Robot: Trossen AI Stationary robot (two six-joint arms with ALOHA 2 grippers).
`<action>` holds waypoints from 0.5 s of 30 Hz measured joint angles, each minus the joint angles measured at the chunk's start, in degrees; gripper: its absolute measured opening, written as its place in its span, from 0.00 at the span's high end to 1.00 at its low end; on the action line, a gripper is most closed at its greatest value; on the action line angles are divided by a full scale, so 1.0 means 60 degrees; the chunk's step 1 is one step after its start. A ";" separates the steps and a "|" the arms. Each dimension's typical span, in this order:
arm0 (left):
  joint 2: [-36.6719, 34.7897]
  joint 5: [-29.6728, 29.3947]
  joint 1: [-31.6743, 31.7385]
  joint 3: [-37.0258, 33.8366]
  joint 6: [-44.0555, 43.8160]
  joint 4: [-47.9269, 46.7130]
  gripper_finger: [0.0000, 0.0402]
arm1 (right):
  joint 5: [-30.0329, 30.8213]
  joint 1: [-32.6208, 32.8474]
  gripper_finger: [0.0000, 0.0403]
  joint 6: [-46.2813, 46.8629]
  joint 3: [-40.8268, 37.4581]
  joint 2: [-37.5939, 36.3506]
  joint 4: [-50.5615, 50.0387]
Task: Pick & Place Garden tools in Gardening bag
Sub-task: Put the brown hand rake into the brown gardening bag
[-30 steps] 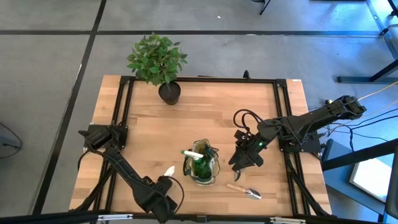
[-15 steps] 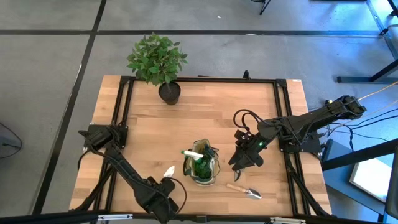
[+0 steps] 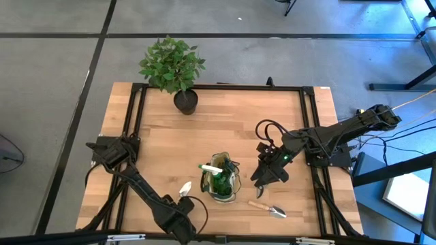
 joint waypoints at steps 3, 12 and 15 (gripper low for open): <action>0.0012 0.0068 0.0085 -0.0004 -0.0012 -0.0075 0.57 | -0.0005 0.0000 0.24 0.0000 0.0000 0.0000 -0.0004; 0.0006 -0.0138 0.0212 -0.0024 -0.0883 -0.0109 0.87 | -0.0001 -0.0001 0.24 -0.0040 0.0000 0.0000 -0.0004; -0.0113 -0.0765 0.0080 -0.0051 -0.1436 -0.0031 0.87 | -0.0001 0.0000 0.24 -0.0044 0.0000 0.0000 -0.0004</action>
